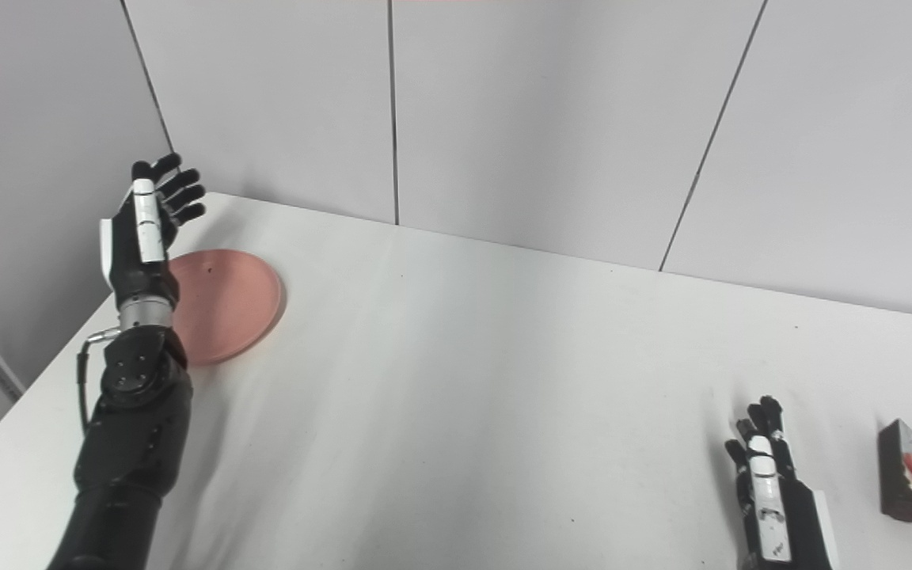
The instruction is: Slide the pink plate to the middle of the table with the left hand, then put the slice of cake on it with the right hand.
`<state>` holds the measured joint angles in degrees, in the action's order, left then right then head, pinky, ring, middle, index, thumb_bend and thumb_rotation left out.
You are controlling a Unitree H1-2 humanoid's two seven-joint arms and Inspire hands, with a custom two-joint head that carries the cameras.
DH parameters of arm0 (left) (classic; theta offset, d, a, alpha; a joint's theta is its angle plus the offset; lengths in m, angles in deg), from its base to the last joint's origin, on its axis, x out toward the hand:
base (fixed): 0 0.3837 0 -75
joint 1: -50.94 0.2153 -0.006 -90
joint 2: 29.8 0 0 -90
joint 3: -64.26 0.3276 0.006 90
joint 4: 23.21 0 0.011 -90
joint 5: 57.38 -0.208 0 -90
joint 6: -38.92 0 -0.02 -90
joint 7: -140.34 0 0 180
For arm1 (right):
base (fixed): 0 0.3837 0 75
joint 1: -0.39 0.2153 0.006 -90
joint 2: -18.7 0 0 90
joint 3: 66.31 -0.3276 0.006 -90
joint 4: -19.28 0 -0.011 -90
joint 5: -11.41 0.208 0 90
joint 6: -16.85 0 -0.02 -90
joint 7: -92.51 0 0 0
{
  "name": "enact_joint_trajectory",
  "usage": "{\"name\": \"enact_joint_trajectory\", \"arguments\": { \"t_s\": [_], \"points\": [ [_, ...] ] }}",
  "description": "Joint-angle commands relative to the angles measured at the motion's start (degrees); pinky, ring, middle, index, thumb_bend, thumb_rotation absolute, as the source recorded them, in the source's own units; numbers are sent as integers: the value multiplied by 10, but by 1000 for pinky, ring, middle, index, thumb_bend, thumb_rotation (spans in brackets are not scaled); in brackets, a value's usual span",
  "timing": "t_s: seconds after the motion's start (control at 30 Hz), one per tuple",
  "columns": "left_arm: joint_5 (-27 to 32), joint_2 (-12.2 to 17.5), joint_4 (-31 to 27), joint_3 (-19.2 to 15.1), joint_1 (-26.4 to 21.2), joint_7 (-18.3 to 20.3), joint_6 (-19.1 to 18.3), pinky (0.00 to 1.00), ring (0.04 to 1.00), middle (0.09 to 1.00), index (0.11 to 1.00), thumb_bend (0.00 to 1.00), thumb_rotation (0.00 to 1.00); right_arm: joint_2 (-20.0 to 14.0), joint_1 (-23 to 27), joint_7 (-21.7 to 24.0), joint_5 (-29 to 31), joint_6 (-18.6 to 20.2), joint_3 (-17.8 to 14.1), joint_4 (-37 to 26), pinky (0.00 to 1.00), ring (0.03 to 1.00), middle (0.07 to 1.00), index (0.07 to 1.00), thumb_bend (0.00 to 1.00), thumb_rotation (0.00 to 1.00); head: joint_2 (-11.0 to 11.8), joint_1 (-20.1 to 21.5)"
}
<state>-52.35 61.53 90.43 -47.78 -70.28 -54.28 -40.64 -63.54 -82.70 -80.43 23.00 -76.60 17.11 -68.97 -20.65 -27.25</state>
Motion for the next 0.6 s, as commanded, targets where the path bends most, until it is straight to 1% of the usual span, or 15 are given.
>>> {"name": "enact_joint_trajectory", "arguments": {
  "t_s": [0.0, 0.1, 0.17, 0.2, 0.27, 0.43, 0.57],
  "points": [
    [-15, 22, 8, -3, -18, -15, 36, 735, 732, 727, 741, 737, 1000, -9, 10, 5, 4, -30, -7, 1, 1000, 1000, 1000, 1000, 177, 904, 1, -3],
    [-17, 36, 41, -8, -18, -24, 55, 781, 738, 729, 737, 727, 1000, -10, 9, 8, 8, -31, -8, 1, 1000, 1000, 1000, 1000, 160, 951, 2, -5],
    [-11, 41, 60, -12, -19, -27, 64, 787, 737, 729, 736, 726, 1000, -9, 8, 8, 8, -28, -8, -4, 1000, 1000, 1000, 1000, 156, 955, 1, -10],
    [-7, 44, 69, -15, -20, -29, 67, 772, 736, 728, 733, 728, 1000, -10, 7, 7, 7, -27, -7, -5, 1000, 1000, 1000, 1000, 143, 982, 1, -10],
    [-3, 49, 86, -18, -21, -30, 73, 762, 735, 727, 732, 724, 1000, -11, 7, 9, 8, -28, -8, -5, 1000, 1000, 1000, 1000, 136, 996, 1, -11],
    [7, 62, 107, -19, -16, -23, 68, 779, 756, 733, 741, 741, 1000, -10, 7, 7, 8, -28, -9, -3, 1000, 1000, 1000, 1000, 136, 1000, 1, -12],
    [2, 74, 130, -14, -11, -24, 67, 795, 760, 739, 749, 735, 1000, -9, 5, 6, 10, -24, -9, -11, 1000, 1000, 1000, 1000, 127, 1000, 2, -16]
  ]
}}
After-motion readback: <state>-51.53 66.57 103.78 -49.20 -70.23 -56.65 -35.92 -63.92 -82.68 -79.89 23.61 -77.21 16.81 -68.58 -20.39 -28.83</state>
